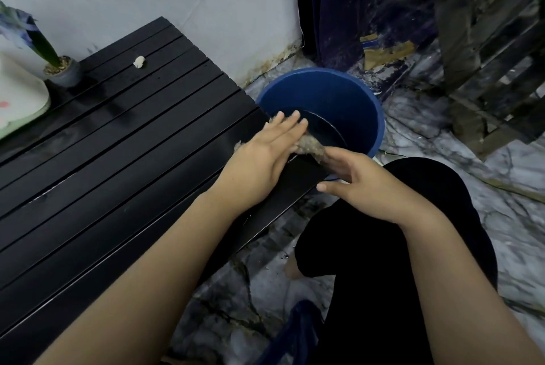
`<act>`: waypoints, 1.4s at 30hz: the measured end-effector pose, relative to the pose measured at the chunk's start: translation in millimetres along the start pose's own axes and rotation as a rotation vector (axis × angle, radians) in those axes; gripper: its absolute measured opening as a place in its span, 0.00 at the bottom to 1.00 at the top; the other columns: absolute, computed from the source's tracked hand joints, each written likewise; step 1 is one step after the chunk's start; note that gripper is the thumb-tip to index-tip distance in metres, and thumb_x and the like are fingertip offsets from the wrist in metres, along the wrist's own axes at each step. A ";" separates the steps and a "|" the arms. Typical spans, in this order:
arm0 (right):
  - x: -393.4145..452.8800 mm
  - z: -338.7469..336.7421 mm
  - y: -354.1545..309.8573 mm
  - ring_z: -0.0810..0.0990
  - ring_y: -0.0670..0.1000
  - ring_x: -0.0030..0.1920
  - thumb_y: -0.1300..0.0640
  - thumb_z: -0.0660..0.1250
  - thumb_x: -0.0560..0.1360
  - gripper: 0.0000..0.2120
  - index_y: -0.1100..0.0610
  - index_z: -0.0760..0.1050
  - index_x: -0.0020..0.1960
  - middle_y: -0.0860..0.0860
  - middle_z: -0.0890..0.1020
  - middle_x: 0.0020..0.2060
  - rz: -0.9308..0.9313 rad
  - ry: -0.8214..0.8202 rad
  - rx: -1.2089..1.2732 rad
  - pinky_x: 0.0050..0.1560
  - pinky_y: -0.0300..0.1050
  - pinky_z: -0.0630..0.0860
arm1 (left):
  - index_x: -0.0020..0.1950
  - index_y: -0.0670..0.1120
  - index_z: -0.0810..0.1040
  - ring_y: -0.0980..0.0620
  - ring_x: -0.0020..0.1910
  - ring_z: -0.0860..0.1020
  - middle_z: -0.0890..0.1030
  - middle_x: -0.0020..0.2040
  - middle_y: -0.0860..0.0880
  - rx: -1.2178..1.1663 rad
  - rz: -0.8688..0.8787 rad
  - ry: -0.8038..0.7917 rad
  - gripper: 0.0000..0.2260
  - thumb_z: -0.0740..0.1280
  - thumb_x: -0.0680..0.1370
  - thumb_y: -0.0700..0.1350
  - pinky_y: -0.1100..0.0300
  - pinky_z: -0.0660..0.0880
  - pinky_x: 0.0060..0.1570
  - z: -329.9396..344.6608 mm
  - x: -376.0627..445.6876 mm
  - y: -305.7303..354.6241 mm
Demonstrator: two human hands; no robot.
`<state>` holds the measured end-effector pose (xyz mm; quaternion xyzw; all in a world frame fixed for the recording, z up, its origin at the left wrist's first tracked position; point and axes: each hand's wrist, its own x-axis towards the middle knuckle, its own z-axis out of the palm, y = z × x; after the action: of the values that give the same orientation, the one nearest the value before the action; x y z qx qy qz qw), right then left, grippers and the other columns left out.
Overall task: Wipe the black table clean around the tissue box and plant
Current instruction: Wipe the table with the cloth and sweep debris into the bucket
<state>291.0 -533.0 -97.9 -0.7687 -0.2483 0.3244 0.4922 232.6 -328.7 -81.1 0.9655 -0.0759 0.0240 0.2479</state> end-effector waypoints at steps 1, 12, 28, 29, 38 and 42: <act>-0.1 0.1 1.3 0.69 0.31 0.67 0.67 0.70 0.76 0.30 0.49 0.68 0.73 0.39 0.73 0.69 0.011 0.002 -0.012 0.67 0.29 0.67 | 0.78 0.45 0.64 0.47 0.80 0.56 0.62 0.79 0.47 -0.045 -0.040 0.044 0.21 0.59 0.84 0.40 0.55 0.52 0.79 -2.9 -1.7 0.0; 0.8 2.6 7.4 0.68 0.20 0.57 0.69 0.67 0.77 0.29 0.44 0.68 0.71 0.21 0.74 0.57 0.030 -0.022 -0.055 0.53 0.17 0.64 | 0.77 0.46 0.67 0.46 0.79 0.59 0.66 0.78 0.48 0.140 -0.106 0.107 0.21 0.59 0.83 0.43 0.49 0.63 0.75 -0.8 -70.9 -12.0; 13.6 24.7 -30.9 0.47 0.35 0.77 0.46 0.70 0.76 0.39 0.46 0.52 0.80 0.39 0.53 0.79 -0.120 -0.052 -0.203 0.78 0.43 0.49 | 0.71 0.45 0.76 0.58 0.61 0.78 0.81 0.64 0.48 -0.286 -0.548 0.651 0.18 0.61 0.82 0.46 0.66 0.72 0.65 -71.1 4.3 -72.5; 16.3 28.6 -31.7 0.44 0.36 0.77 0.46 0.67 0.78 0.38 0.47 0.49 0.81 0.39 0.51 0.79 -0.135 -0.059 -0.302 0.78 0.44 0.46 | 0.71 0.46 0.75 0.56 0.66 0.76 0.80 0.67 0.48 -0.198 -0.593 0.642 0.18 0.61 0.82 0.46 0.67 0.69 0.67 -71.9 -15.5 -81.5; 18.3 34.6 -29.3 0.39 0.41 0.78 0.54 0.54 0.85 0.27 0.53 0.49 0.81 0.45 0.46 0.80 -0.192 -0.086 -0.644 0.77 0.41 0.40 | 0.72 0.45 0.74 0.44 0.77 0.65 0.73 0.74 0.45 0.101 -0.582 0.385 0.18 0.63 0.83 0.44 0.51 0.62 0.75 -27.2 -73.1 -81.3; 19.4 32.4 -28.1 0.41 0.40 0.78 0.63 0.50 0.85 0.25 0.54 0.51 0.80 0.45 0.49 0.80 -0.189 -0.088 -0.609 0.77 0.38 0.41 | 0.71 0.46 0.75 0.45 0.75 0.67 0.75 0.72 0.46 0.083 -0.354 0.265 0.17 0.65 0.82 0.41 0.51 0.65 0.74 -11.6 -88.0 -36.7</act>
<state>278.1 -489.2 -87.0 -0.8395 -0.4253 0.2209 0.2562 151.4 -279.5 -95.8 0.9616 0.1291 0.1098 0.2160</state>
